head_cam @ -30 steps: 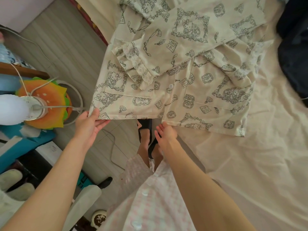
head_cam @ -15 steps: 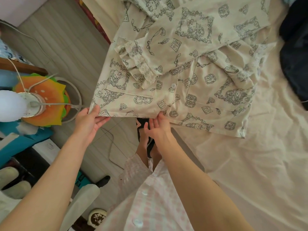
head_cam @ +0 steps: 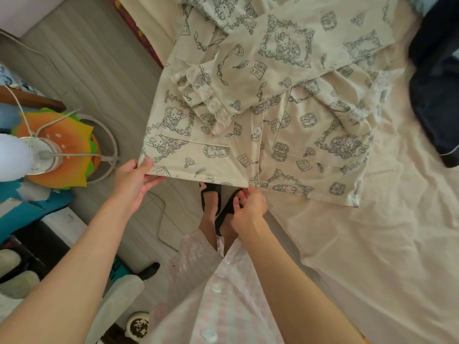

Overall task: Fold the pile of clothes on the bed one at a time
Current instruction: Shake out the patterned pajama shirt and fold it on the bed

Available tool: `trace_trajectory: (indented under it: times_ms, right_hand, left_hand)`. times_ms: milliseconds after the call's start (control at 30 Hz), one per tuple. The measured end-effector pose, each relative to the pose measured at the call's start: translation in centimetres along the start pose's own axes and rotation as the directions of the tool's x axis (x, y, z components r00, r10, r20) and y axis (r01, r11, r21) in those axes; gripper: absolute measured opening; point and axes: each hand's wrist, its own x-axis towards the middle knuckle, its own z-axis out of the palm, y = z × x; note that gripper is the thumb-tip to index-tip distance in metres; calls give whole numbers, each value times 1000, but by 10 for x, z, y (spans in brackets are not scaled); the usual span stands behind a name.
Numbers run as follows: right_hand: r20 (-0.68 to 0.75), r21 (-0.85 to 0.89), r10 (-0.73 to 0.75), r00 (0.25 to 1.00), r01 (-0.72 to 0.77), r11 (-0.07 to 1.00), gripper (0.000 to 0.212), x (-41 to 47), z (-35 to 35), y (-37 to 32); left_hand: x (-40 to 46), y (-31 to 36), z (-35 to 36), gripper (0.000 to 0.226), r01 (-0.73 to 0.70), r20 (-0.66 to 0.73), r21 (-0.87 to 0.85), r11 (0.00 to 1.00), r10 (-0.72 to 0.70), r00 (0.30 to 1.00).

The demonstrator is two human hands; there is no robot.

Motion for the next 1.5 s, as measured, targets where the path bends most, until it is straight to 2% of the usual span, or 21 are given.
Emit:
trace_trajectory:
  times_ms: [167, 233, 400, 467, 533, 600, 667, 800, 867, 1133, 1367, 1500]
  right_hand:
    - [57, -42, 42, 997, -39, 998, 36, 18, -6, -10]
    - [57, -57, 11, 998, -8, 998, 39, 21, -15, -21]
    - [-88, 6, -188, 978, 189, 982, 39, 29, -61, -72]
    - [-135, 36, -282, 950, 289, 957, 25, 31, -82, -95]
    - [-93, 67, -348, 933, 355, 932, 21, 31, -100, -115]
    - [8, 114, -340, 940, 337, 935, 34, 28, -110, -129]
    - [71, 172, -291, 954, 276, 946, 38, 27, -115, -136]
    - [151, 260, -261, 953, 217, 941, 10, 22, -122, -140]
    - [162, 301, -269, 949, 212, 930, 13, 19, -126, -141]
    - [154, 286, -303, 941, 251, 925, 25, -1, -157, -147]
    - [34, 239, -258, 966, 242, 940, 34, -37, -203, -133]
    - [-6, 216, -280, 960, 274, 937, 26, -56, -210, -142]
  left_hand:
    - [2, -4, 3, 9, 6, -28, -7, 1000, -7, 1000]
    - [2, -5, 2, 9, 3, -27, 9, 1000, -3, 1000]
    - [-3, -6, 3, 7, -5, 12, 21, 1000, 5, 1000]
    - [-6, -8, 4, 8, -8, 25, 0, 1000, 8, 1000]
    - [-10, -9, 4, 9, -14, 34, -29, 999, 15, 999]
    - [-15, -9, 5, 9, -15, 39, -60, 998, 18, 999]
    - [-18, -8, 5, 10, -8, 36, -107, 994, 11, 999]
    - [-29, -4, 3, 12, -1, 8, -176, 984, 3, 1000]
    - [-36, -2, 1, 12, -9, -2, -189, 982, 9, 1000]
    - [-82, 7, -5, 9, -41, -68, -180, 983, 29, 997]
    - [-131, 2, -27, 9, 6, -103, -139, 990, -21, 994]
    - [-144, 13, -33, 10, 39, -72, -192, 981, -53, 996]
